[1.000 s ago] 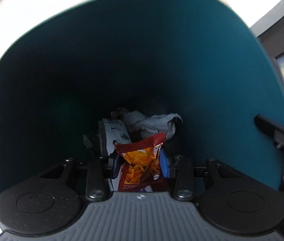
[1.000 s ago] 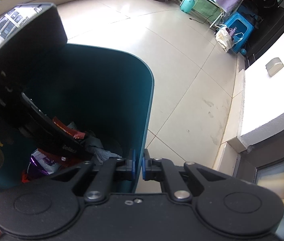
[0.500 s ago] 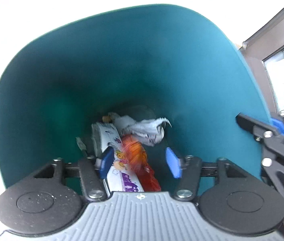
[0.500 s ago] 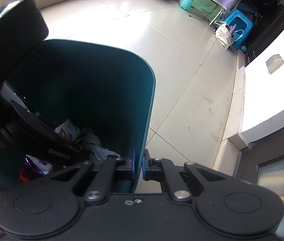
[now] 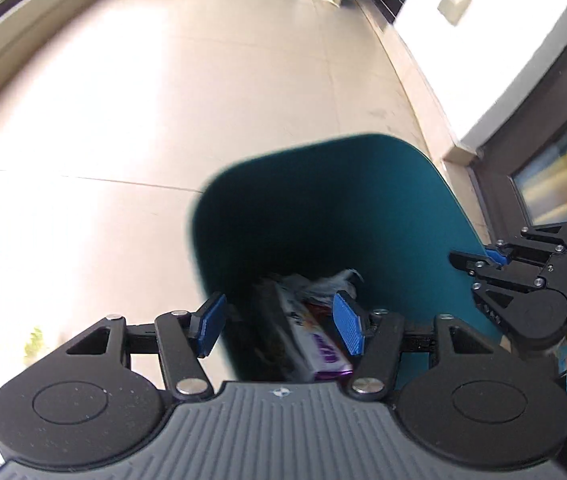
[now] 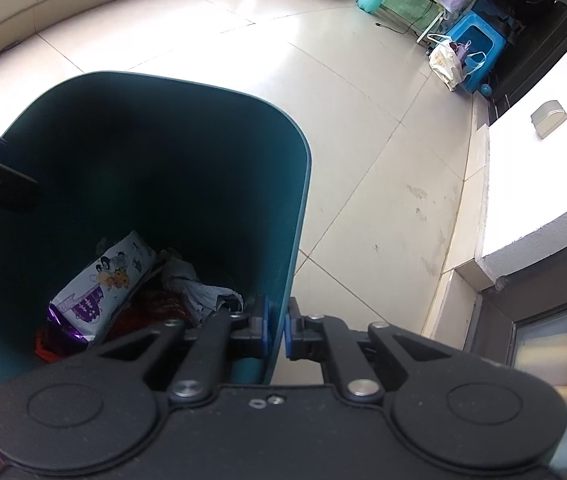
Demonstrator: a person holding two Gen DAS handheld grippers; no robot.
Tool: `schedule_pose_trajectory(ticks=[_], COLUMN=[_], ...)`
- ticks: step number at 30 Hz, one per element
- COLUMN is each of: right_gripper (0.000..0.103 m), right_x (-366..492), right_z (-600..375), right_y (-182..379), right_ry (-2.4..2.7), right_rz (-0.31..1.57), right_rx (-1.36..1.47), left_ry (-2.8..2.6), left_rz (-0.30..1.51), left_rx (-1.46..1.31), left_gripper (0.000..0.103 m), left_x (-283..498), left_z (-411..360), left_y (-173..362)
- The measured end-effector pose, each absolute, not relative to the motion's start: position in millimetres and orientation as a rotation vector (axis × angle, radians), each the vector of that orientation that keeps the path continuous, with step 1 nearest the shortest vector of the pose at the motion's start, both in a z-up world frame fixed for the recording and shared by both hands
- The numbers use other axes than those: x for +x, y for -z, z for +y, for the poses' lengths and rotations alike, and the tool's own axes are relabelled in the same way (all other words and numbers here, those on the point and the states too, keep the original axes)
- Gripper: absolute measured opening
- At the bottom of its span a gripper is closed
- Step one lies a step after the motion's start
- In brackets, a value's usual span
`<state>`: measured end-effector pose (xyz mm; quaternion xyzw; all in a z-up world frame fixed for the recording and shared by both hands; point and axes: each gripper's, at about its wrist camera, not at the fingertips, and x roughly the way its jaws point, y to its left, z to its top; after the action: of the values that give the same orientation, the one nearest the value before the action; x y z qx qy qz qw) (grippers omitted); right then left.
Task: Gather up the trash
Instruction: 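Move the left tool to the pale cabbage leaf and grasp it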
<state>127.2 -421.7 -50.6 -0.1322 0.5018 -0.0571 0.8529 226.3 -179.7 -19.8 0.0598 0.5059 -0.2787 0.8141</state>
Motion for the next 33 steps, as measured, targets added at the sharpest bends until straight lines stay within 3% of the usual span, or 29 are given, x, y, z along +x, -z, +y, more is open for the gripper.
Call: schedule_pose_trajectory(ticks=[2, 5, 12, 22, 33], right_gripper=[0.007, 0.007, 0.007, 0.008, 0.009], right_x=[128, 130, 132, 134, 138], right_z=[-423, -426, -429, -425, -421], right_y=[51, 51, 53, 51, 54], right_ry=[0.121, 0.122, 0.135, 0.148, 0.193], right_rz=[1.056, 1.058, 1.064, 1.086, 1.112], right_rx=[-0.271, -0.269, -0.254, -0.255, -0.265], left_ry=[0.546, 0.443, 0.2, 0.053, -0.01], left_rz=[1.054, 1.044, 1.108, 1.249, 1.406], left_rx=[0.118, 0.113, 0.043, -0.132, -0.201], left_gripper=[0.058, 0.068, 0.068, 0.068, 0.068], left_x=[227, 233, 257, 299, 311], left_z=[-155, -116, -25, 73, 102], left_y=[13, 10, 39, 127, 240])
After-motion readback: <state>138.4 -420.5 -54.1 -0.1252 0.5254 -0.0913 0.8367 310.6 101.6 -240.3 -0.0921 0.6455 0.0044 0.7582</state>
